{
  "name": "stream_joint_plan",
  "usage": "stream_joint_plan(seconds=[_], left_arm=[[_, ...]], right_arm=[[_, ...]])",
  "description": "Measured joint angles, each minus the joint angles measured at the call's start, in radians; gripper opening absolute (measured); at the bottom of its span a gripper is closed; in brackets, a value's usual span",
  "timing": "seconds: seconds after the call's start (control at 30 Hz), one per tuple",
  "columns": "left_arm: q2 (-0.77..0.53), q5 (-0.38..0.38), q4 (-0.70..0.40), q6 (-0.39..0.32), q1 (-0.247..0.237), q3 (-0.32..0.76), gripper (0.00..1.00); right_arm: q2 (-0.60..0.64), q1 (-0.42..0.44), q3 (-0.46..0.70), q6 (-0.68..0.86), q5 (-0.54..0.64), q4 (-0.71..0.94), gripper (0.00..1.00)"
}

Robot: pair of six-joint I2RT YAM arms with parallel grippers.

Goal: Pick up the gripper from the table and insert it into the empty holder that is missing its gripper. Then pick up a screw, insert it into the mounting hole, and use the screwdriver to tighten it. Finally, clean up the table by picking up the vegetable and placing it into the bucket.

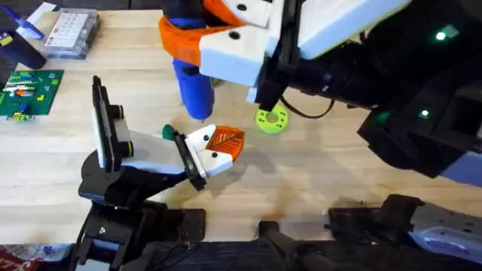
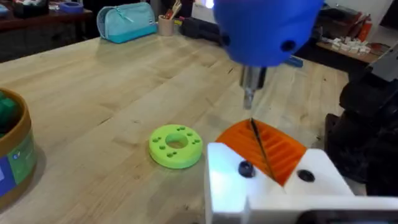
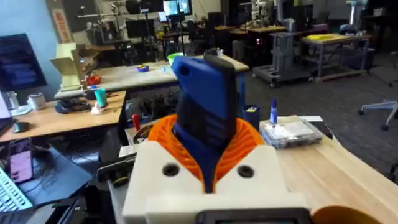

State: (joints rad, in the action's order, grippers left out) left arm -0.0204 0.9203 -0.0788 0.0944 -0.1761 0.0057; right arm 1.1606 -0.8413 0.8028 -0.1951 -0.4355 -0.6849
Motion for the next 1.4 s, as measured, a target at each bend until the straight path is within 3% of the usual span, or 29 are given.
stream_joint_plan(seconds=[1.4], left_arm=[[0.0, 0.0, 0.0, 0.0, 0.0, 0.0, 0.016]], right_arm=[[0.041, 0.0, -0.062, -0.045, -0.041, -0.059, 0.038]])
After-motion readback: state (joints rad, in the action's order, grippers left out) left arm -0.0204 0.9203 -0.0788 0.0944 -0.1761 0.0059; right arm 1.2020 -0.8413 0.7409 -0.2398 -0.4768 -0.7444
